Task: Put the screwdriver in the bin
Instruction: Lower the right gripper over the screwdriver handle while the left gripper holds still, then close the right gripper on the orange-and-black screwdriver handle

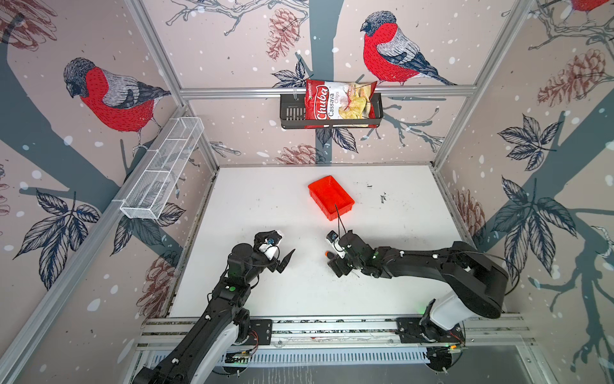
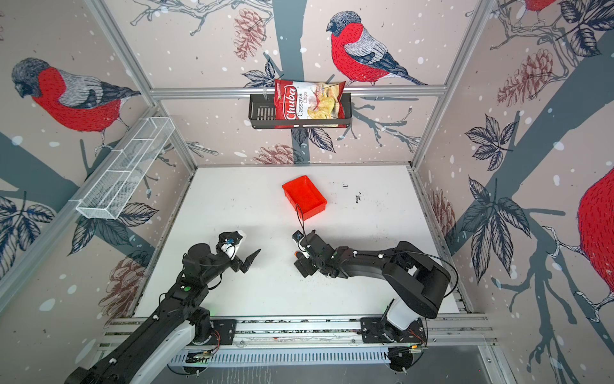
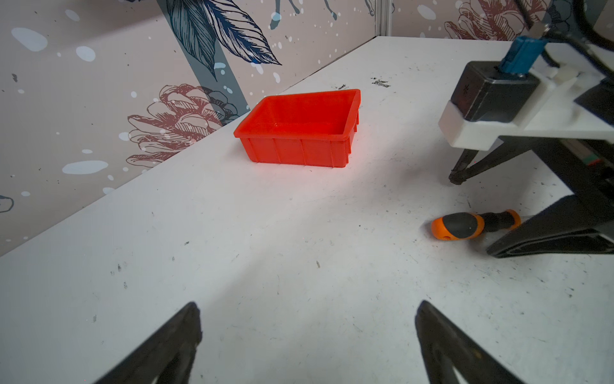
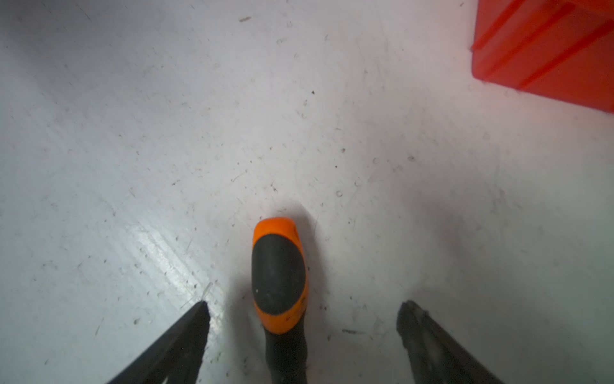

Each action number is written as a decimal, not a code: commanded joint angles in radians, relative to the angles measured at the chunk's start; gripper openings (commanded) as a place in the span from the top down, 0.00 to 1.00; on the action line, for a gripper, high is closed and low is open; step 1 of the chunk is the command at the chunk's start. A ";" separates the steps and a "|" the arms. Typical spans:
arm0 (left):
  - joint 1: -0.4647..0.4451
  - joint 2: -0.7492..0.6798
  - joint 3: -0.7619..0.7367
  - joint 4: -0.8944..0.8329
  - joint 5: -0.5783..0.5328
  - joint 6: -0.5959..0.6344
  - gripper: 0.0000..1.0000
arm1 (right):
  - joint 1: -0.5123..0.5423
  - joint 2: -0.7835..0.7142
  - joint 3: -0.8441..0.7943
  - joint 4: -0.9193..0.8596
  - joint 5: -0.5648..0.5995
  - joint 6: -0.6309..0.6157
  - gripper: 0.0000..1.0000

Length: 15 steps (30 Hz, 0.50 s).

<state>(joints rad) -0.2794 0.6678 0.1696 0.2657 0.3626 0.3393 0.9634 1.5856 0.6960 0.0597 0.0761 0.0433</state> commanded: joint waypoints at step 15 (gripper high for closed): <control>-0.001 0.011 -0.007 0.035 -0.009 0.001 0.01 | -0.028 0.040 0.031 -0.043 -0.053 0.004 0.57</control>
<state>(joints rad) -0.2794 0.6785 0.1658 0.2729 0.3618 0.3389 0.9356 1.6207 0.7193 0.0238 0.0364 0.0509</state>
